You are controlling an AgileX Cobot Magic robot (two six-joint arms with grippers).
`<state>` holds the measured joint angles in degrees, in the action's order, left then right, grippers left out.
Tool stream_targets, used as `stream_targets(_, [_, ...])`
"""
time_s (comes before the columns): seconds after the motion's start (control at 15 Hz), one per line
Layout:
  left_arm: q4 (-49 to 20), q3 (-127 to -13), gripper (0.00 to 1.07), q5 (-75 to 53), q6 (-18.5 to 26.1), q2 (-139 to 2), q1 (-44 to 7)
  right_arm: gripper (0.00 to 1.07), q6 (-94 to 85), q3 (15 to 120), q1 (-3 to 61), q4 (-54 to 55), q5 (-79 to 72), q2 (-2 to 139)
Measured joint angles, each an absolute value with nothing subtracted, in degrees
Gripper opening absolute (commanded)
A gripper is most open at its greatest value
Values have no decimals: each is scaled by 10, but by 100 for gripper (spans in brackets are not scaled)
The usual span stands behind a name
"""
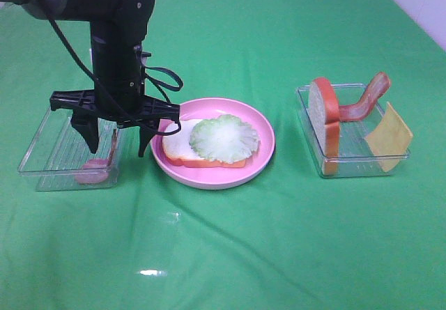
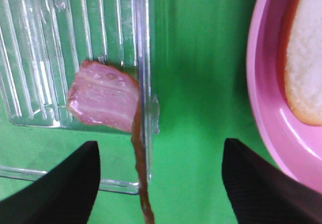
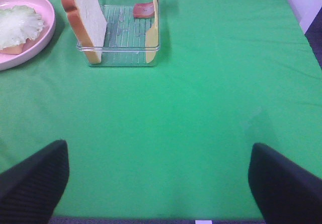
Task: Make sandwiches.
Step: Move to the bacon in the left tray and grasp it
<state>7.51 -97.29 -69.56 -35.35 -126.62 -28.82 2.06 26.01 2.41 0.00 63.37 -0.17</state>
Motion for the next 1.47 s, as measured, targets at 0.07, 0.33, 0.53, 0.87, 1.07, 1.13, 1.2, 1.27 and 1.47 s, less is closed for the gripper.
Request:
stream_targets(0.07, [76,-973,56,-696,-354,-1266,-288,94,21,260,24,0,634,-2])
stream_targets(0.33, [77,-973,27,-696,-355,-1266,-288,94,21,260,24,0,634,-2])
stream_targets(0.53, [77,-973,20,-696,-356,-1266,-288,94,21,260,24,0,634,-2])
stream_targets(0.87, [80,-973,10,-696,-356,-1266,-288,94,21,260,24,0,634,-2])
stream_targets(1.07, [81,-973,10,-696,-356,-1266,-288,94,21,260,24,0,634,-2])
stream_targets(1.13, [81,-973,10,-696,-356,-1266,-288,94,21,260,24,0,634,-2])
stream_targets(1.2, [81,-973,10,-696,-356,-1265,-288,94,21,260,24,0,634,-2])
stream_targets(1.27, [81,-973,10,-696,-356,-1263,-288,94,21,260,24,0,634,-2])
stream_targets(1.47, [81,-973,8,-696,-356,-1245,-288,94,21,260,24,0,634,-2])
